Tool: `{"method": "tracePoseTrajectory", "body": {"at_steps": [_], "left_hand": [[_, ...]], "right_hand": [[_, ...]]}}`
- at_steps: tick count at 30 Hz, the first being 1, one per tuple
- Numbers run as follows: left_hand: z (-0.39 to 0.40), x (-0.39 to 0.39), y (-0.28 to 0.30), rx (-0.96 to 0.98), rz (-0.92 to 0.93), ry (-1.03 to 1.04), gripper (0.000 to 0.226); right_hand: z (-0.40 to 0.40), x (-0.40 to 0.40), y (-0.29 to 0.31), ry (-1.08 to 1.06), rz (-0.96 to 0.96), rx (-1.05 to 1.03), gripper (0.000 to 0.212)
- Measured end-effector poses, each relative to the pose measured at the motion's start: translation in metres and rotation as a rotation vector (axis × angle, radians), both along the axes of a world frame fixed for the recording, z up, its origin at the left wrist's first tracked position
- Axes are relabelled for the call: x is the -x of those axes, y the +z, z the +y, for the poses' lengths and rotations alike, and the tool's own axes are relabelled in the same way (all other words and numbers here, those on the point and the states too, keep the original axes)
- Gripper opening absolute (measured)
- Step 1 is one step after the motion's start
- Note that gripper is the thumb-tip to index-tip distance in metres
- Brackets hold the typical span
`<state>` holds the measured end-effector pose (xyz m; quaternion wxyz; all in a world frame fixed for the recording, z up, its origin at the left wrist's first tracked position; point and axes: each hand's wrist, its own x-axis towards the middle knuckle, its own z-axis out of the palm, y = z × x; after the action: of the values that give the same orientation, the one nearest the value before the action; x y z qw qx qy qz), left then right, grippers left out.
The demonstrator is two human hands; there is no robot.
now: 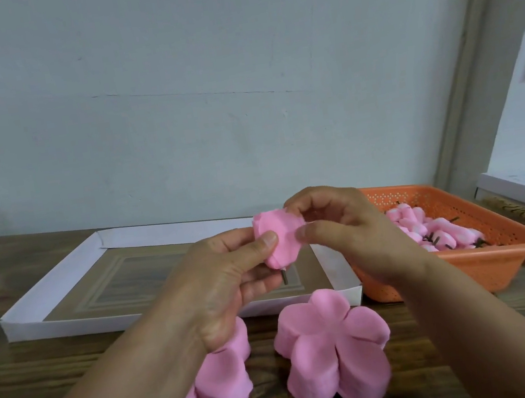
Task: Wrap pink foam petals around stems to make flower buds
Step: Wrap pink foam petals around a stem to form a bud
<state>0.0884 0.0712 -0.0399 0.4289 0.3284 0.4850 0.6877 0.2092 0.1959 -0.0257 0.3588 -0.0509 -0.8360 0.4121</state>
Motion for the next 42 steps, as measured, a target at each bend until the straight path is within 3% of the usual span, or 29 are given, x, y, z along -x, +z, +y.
{"method": "tracePoseTrajectory", "body": {"at_steps": [12, 18, 23, 28, 34, 42], "left_hand": [[-0.001, -0.001, 0.0, -0.005, 0.095, -0.063, 0.042], [-0.002, 0.002, 0.001, -0.021, 0.068, -0.092, 0.042], [-0.001, 0.001, 0.0, -0.038, 0.053, -0.085, 0.038], [-0.001, 0.002, 0.0, -0.053, 0.06, -0.054, 0.034], [-0.001, 0.002, 0.002, -0.059, 0.082, -0.026, 0.036], [-0.001, 0.001, 0.003, -0.06, 0.069, -0.029, 0.036]], "right_hand": [[0.0, -0.003, 0.002, -0.007, 0.023, 0.018, 0.007], [-0.002, -0.004, 0.005, -0.104, 0.026, -0.024, 0.022], [-0.014, -0.002, 0.009, -0.256, -0.009, -0.166, 0.029], [-0.026, 0.002, 0.007, -0.453, -0.015, -0.363, 0.016], [-0.035, 0.007, 0.007, -0.536, 0.036, -0.552, 0.009], [-0.032, 0.005, 0.012, -0.461, -0.074, -0.344, 0.015]]}}
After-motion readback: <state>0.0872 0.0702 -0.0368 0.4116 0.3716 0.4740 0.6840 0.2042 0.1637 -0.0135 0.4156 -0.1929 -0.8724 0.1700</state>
